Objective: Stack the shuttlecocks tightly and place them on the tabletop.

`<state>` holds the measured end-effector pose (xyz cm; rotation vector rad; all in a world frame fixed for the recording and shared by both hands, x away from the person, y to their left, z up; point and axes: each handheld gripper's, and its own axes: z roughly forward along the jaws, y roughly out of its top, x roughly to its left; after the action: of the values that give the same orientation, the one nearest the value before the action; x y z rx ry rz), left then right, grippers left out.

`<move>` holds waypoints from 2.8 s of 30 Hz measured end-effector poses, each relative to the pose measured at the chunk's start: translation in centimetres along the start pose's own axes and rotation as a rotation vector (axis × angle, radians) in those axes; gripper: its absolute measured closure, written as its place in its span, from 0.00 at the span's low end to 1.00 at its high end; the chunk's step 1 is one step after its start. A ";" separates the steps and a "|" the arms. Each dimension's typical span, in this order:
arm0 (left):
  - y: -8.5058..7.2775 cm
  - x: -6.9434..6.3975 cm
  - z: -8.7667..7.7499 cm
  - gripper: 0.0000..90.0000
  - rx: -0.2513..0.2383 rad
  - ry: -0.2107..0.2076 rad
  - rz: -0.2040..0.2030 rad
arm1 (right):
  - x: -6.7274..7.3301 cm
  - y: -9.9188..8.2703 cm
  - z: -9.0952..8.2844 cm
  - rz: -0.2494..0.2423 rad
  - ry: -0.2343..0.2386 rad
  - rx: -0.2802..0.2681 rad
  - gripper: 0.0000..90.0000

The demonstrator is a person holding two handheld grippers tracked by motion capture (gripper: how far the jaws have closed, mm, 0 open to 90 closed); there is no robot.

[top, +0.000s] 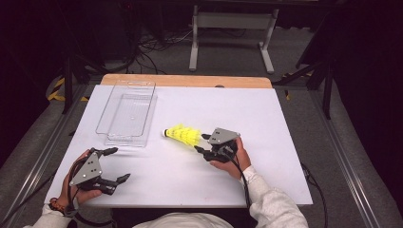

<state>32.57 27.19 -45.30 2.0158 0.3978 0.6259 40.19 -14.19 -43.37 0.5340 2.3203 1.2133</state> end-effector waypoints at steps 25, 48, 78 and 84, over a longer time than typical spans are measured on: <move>0.1 -0.3 0.2 0.09 -0.006 -0.006 -0.005 | 1.3 -1.9 -5.2 -0.011 -0.206 -0.159 0.21; 0.2 -0.5 0.2 0.06 -0.021 0.012 -0.013 | 1.0 -4.9 -5.3 0.032 -0.186 -0.069 0.12; 0.2 -0.4 0.2 0.04 -0.028 0.017 -0.015 | 1.4 -1.2 2.6 0.048 0.021 0.081 0.22; 0.2 -0.4 0.2 0.04 -0.027 0.014 -0.014 | 1.4 -0.5 4.2 0.066 0.040 0.107 0.24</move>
<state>32.38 26.75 -45.32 1.9824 0.4098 0.6336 41.32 -10.95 -46.21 0.6334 2.4291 1.1435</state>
